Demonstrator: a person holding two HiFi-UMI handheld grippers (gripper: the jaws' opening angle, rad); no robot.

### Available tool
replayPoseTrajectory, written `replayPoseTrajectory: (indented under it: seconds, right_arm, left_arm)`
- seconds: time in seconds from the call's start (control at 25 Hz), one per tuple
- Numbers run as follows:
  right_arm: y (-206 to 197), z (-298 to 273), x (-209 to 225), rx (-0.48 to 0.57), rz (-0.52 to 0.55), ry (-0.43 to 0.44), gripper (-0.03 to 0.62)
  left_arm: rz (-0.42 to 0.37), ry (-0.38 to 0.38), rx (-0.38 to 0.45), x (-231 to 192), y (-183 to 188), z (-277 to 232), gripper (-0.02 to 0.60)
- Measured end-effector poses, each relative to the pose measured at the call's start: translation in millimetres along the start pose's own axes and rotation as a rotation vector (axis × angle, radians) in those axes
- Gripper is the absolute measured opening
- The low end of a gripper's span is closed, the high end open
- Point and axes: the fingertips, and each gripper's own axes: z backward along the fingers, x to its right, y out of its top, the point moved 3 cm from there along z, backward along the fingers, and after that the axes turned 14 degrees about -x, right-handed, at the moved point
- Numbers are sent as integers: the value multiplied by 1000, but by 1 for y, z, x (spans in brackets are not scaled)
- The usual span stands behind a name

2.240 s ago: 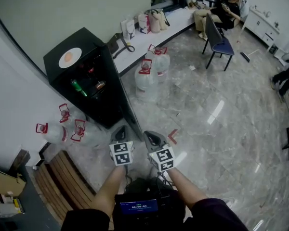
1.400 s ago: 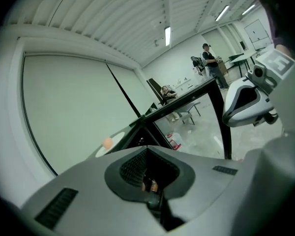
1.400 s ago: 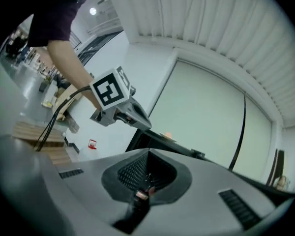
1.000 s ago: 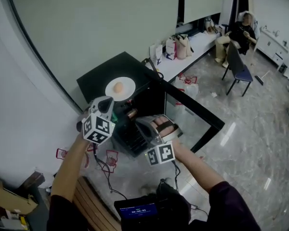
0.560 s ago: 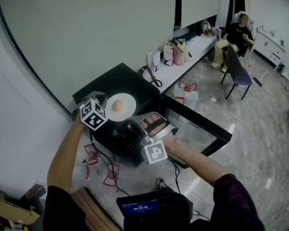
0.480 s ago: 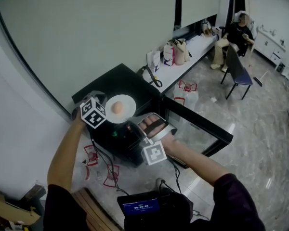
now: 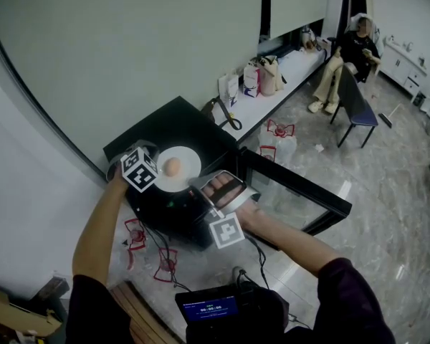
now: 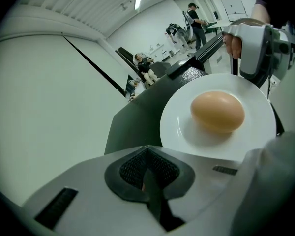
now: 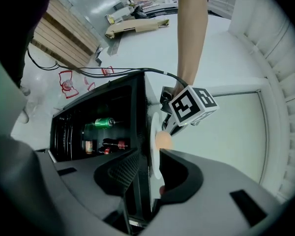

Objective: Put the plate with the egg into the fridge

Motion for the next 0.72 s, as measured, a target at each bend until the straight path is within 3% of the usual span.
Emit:
replayPoseTrajectory:
  seconds: [0.2, 0.4, 0.56, 0.72]
  right_arm:
    - [1, -4, 0, 1, 23, -7, 121]
    - [5, -2, 1, 6, 41, -31, 29]
    - [5, 0, -1, -6, 51, -40, 25]
    - [10, 11, -5, 1, 19, -49, 20]
  left_arm:
    - [-1, -27, 22, 5, 5, 5, 9]
    - [-3, -41, 31, 14, 4, 9, 9]
    - [3, 4, 55, 14, 5, 18, 9]
    - [48, 76, 136, 13, 9, 49, 9]
